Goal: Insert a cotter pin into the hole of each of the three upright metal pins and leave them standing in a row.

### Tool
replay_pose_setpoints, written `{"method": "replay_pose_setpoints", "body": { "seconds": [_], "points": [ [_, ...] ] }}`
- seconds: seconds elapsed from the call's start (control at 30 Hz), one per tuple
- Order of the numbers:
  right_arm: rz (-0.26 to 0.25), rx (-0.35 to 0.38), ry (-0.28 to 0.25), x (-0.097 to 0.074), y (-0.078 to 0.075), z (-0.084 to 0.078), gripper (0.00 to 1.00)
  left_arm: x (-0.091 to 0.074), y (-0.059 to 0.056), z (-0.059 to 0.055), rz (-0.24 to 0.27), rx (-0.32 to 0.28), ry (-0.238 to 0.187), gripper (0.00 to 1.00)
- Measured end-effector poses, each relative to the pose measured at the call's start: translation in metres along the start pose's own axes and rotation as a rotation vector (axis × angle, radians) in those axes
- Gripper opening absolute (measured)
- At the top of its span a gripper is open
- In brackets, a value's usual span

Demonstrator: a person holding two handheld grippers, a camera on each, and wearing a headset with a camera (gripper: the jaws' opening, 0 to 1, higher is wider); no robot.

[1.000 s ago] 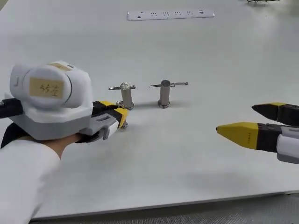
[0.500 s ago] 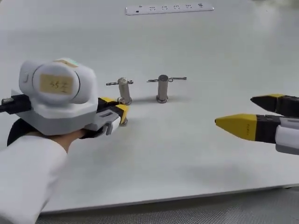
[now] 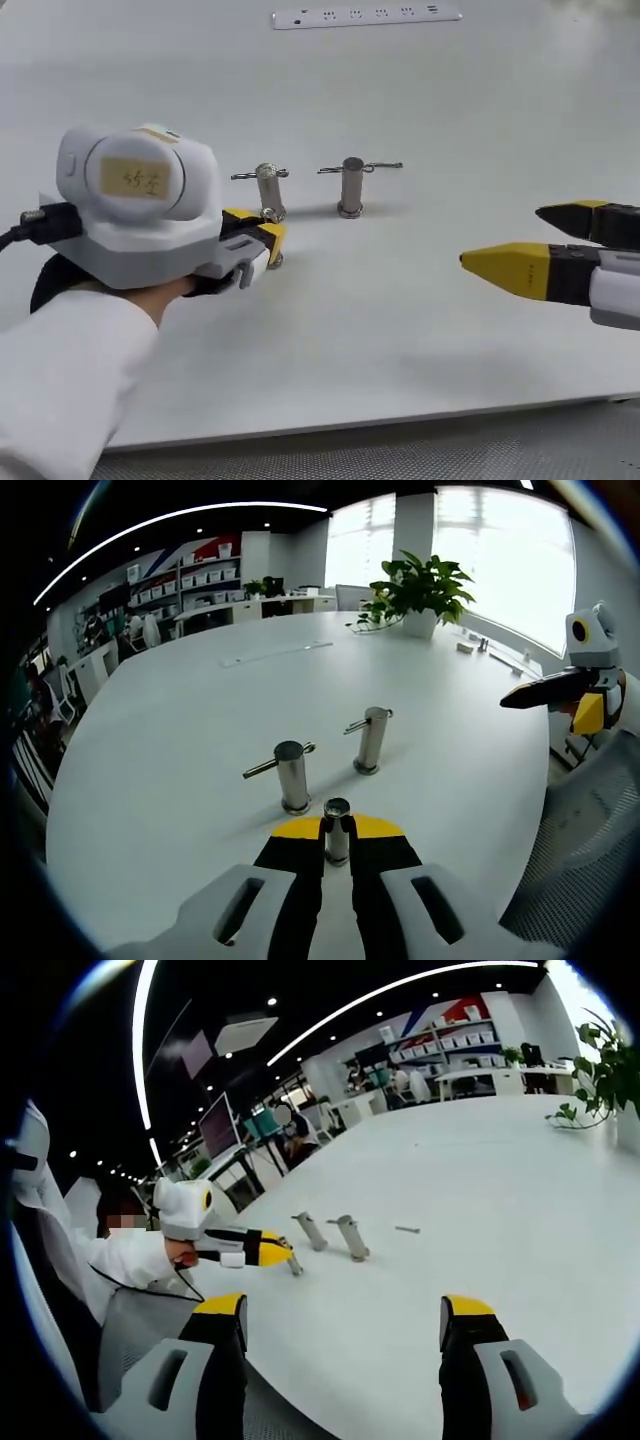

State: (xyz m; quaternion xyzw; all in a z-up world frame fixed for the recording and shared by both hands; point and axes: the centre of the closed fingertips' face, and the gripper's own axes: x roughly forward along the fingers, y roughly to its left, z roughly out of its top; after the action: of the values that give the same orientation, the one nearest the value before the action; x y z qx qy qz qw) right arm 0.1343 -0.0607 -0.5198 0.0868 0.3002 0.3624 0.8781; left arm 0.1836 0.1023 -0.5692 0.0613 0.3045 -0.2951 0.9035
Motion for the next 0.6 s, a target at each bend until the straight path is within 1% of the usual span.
{"method": "replay_pose_setpoints", "body": {
  "seconds": [0.13, 0.27, 0.3, 0.47, 0.5, 0.6],
  "points": [
    [0.0, 0.0, -0.001, -0.0005, -0.0007, 0.0002, 0.76, -0.0005, 0.0, -0.0005, 0.009, -0.016, 0.0, 0.06],
    [-0.001, -0.002, 0.001, -0.0008, -0.0017, 0.0, 0.76, -0.0008, -0.0016, -0.0007, 0.016, -0.017, -0.001, 0.06],
    [0.0, -0.001, 0.0, -0.0008, -0.0017, 0.0002, 0.76, -0.0008, -0.0024, -0.0011, 0.013, -0.008, 0.001, 0.06],
    [0.002, -0.004, 0.001, 0.0, -0.0005, 0.0008, 0.76, -0.0006, -0.0049, -0.0025, 0.008, -0.016, 0.0, 0.06],
    [0.003, -0.004, 0.001, 0.0001, -0.0002, 0.001, 0.76, -0.0007, -0.0052, -0.0025, 0.009, -0.005, -0.003, 0.06],
    [0.003, -0.007, 0.003, 0.0004, 0.0005, 0.0009, 0.76, -0.0005, -0.0042, -0.0024, 0.01, -0.015, -0.002, 0.06]
  ]
}}
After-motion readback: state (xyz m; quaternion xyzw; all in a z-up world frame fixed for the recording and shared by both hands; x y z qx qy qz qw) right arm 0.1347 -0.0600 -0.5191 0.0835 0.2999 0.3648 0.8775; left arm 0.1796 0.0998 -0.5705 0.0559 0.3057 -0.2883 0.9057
